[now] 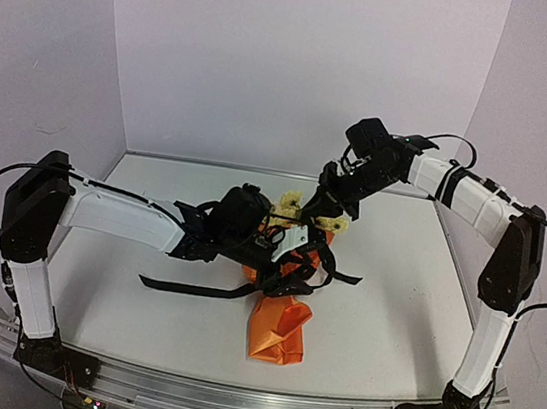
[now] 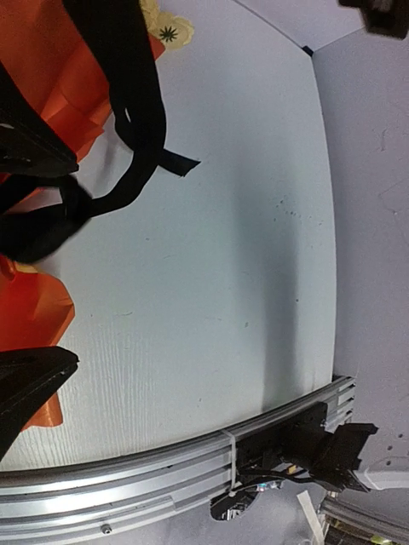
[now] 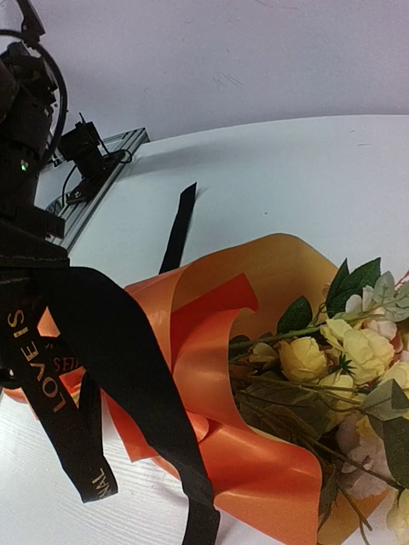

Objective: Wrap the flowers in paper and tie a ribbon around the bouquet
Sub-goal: Place the left side of the half-tied ribbon on the folded bouquet, then pass from the right arm to the left, then pick up the left side of the half-tied ribbon from the folded bouquet.

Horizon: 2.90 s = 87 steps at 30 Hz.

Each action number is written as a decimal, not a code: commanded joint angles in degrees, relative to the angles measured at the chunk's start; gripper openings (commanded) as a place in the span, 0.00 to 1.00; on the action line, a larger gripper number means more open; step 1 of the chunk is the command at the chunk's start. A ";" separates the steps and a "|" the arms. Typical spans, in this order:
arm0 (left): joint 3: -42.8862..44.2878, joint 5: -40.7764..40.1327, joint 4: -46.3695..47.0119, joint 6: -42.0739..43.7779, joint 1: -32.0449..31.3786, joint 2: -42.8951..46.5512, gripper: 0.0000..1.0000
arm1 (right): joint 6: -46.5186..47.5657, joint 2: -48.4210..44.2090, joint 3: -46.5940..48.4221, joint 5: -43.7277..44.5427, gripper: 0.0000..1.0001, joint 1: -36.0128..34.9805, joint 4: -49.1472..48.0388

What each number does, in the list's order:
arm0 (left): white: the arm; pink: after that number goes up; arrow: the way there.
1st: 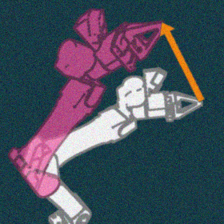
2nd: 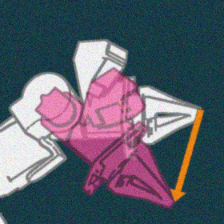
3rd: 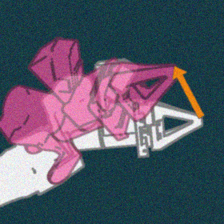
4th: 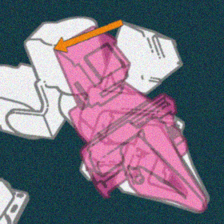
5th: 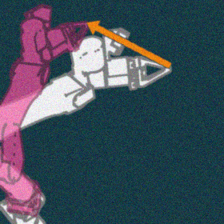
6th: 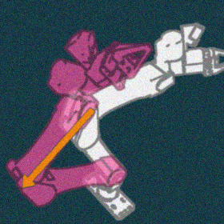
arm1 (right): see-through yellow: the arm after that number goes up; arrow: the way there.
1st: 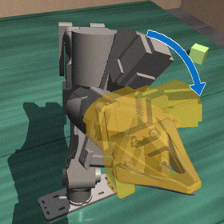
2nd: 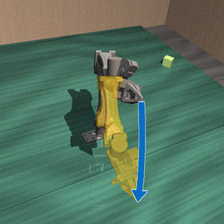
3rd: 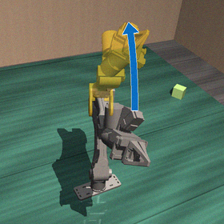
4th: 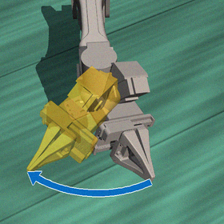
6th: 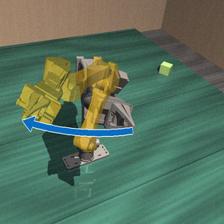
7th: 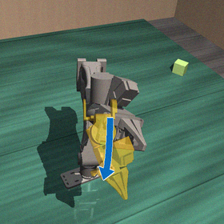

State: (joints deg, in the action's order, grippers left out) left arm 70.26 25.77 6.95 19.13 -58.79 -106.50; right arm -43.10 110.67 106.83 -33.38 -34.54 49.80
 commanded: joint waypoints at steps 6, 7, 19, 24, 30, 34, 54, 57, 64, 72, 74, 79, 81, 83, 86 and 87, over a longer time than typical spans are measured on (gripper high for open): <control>7.49 6.51 -10.37 0.83 0.26 -3.30 0.56 | 4.70 -0.68 0.09 0.18 0.00 -0.06 2.66; 7.47 6.70 -9.99 0.78 0.25 -3.40 0.55 | 5.12 -0.89 -0.11 0.35 0.00 -0.09 2.93; -5.85 0.73 7.67 -6.25 4.14 14.94 0.64 | 14.84 -2.54 -0.72 -8.62 0.00 -0.09 3.45; -9.38 2.90 8.88 -2.96 10.32 16.25 0.65 | 20.79 -5.01 -1.40 -14.03 0.00 -0.63 3.29; -8.55 3.59 12.60 2.88 12.89 11.15 0.63 | 25.13 -7.91 -3.51 -16.51 0.00 -1.27 3.30; -3.93 6.99 10.71 4.87 13.08 6.69 0.63 | 26.56 -8.91 -4.83 -17.20 0.00 -1.67 3.31; 5.69 17.31 20.53 -3.60 12.35 -7.32 0.64 | 28.06 -10.03 -6.90 -17.53 0.00 -2.37 3.38; 6.77 17.72 21.14 -4.70 11.95 -8.63 0.61 | 28.23 -10.09 -7.13 -17.36 0.00 -2.38 3.51; 8.01 19.28 21.07 -6.23 11.76 -10.12 0.36 | 29.88 -11.12 -8.66 -16.01 0.00 -2.38 4.56; 11.76 8.09 9.39 -10.56 12.15 -6.67 0.00 | 30.71 -13.03 -10.97 1.18 0.14 -1.88 7.51; 15.89 3.46 2.97 -12.35 12.67 -6.41 0.00 | 29.38 -13.33 -11.22 8.00 0.22 -1.76 8.05; 19.64 -1.37 -6.81 -15.66 14.66 -5.62 0.00 | 25.53 -14.43 -11.27 15.89 0.49 -2.04 9.33; 19.62 -1.97 -10.32 -17.17 15.55 -4.67 0.00 | 25.13 -17.26 -14.44 18.44 0.57 -2.49 9.33; 19.64 -2.45 -12.77 -17.99 16.03 -3.57 0.00 | 24.69 -19.69 -17.55 18.55 0.61 -2.88 8.82; 19.31 -3.26 -15.22 -18.60 16.25 -2.12 0.00 | 24.17 -21.99 -22.46 18.19 0.65 -5.20 6.71; 19.16 -3.59 -15.90 -18.60 16.25 -1.64 0.00 | 23.47 -22.27 -23.80 17.77 0.65 -5.85 5.81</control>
State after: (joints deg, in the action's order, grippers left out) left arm 87.99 24.84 -2.69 2.73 -42.50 -112.78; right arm -17.77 92.32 87.37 -18.10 -37.37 57.62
